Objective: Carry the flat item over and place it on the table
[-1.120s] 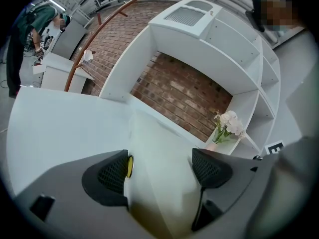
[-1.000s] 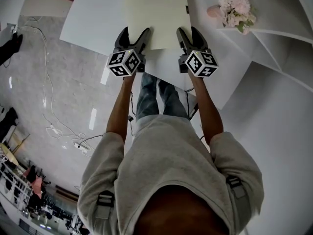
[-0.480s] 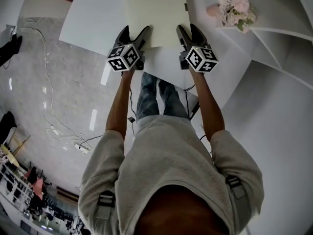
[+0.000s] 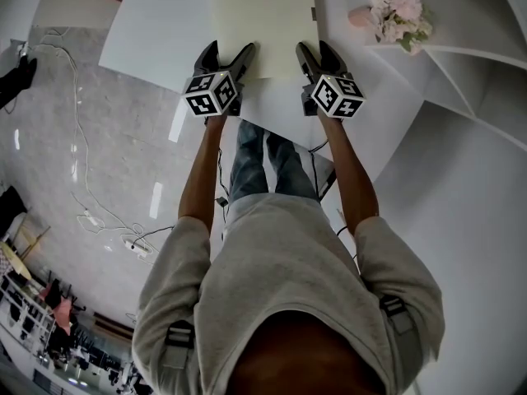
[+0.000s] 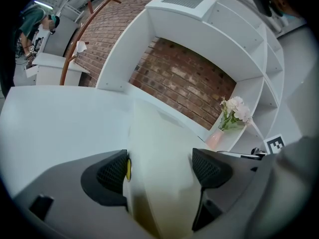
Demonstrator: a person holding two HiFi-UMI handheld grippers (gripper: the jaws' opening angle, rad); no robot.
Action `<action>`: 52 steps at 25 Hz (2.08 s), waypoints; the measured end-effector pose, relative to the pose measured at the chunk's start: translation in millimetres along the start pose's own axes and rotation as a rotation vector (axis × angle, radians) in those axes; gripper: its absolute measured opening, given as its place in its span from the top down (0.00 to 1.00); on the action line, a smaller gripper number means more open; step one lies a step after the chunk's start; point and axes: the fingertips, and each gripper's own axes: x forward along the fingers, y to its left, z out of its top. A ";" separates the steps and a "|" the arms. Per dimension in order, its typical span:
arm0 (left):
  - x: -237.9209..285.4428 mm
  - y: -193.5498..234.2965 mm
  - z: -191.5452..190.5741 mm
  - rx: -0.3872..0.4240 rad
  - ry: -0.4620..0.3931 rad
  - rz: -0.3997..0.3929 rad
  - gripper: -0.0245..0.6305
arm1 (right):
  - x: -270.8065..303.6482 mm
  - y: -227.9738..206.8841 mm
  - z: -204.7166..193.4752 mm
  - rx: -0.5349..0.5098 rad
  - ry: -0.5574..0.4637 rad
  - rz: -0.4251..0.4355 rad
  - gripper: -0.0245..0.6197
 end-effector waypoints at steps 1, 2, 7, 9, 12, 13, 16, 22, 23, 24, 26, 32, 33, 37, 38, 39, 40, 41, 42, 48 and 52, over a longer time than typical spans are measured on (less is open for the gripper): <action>-0.1 0.3 0.4 0.006 -0.001 0.000 0.34 | 0.6 0.1 -0.8 0.000 0.002 0.002 0.54; -0.2 0.6 0.8 0.011 -0.001 -0.001 0.34 | 1.2 0.1 -1.3 0.000 0.003 0.003 0.54; -0.7 1.1 1.3 0.011 -0.004 -0.003 0.34 | 1.1 -0.1 -1.9 -0.004 -0.003 0.001 0.53; -0.7 1.0 0.9 0.012 -0.005 -0.004 0.34 | 0.9 -0.7 -2.6 -0.006 -0.007 0.002 0.52; -0.9 1.0 1.7 0.005 -0.008 -0.011 0.34 | 1.2 -0.4 -2.3 -0.006 -0.010 0.005 0.52; -1.5 1.2 2.3 -0.001 -0.009 -0.015 0.34 | 1.1 0.1 -1.9 -0.003 -0.011 0.007 0.52; -4.2 1.2 4.6 0.002 -0.014 -0.018 0.34 | -0.8 1.2 -0.3 -0.001 -0.018 0.016 0.52; -14.6 -8.4 28.5 0.096 -0.076 -0.006 0.35 | -6.7 -0.4 13.8 -0.042 -0.040 0.000 0.59; -16.3 -10.0 31.4 0.102 -0.082 -0.007 0.35 | -9.0 0.3 17.1 -0.048 -0.046 0.000 0.59; -18.4 -11.2 33.5 0.109 -0.087 -0.005 0.35 | -11.4 1.5 19.7 -0.059 -0.048 -0.001 0.59; -22.9 -13.3 36.1 0.118 -0.096 0.001 0.35 | -16.6 4.8 23.4 -0.101 -0.043 -0.003 0.60; -39.0 -28.6 39.2 0.145 -0.128 0.007 0.43 | -38.4 16.3 31.3 -0.222 -0.038 0.000 0.64; -41.6 -31.9 40.4 0.149 -0.136 0.002 0.45 | -41.4 18.0 33.6 -0.225 -0.044 0.003 0.65; -50.9 -45.7 44.2 0.157 -0.163 -0.022 0.56 | -51.3 25.3 39.0 -0.244 -0.055 0.027 0.71; -53.2 -49.1 44.6 0.159 -0.167 -0.026 0.58 | -53.9 26.6 39.6 -0.247 -0.058 0.032 0.72; -55.7 -52.6 45.4 0.162 -0.173 -0.029 0.61 | -56.6 27.9 40.4 -0.251 -0.062 0.036 0.75; -58.5 -56.3 46.6 0.166 -0.179 -0.032 0.64 | -59.5 29.7 41.7 -0.255 -0.066 0.042 0.78; -61.7 -60.3 47.8 0.173 -0.186 -0.034 0.67 | -62.8 32.1 43.1 -0.259 -0.071 0.049 0.81; -65.5 -64.4 48.8 0.180 -0.192 -0.034 0.71 | -66.6 34.8 44.5 -0.263 -0.075 0.057 0.83; -82.5 -82.2 55.5 0.213 -0.208 -0.024 0.89 | -85.2 49.7 57.5 -0.287 -0.104 0.119 0.90; -91.8 -95.8 58.9 0.222 -0.210 -0.047 0.93 | -94.6 55.5 68.0 -0.301 -0.124 0.138 0.91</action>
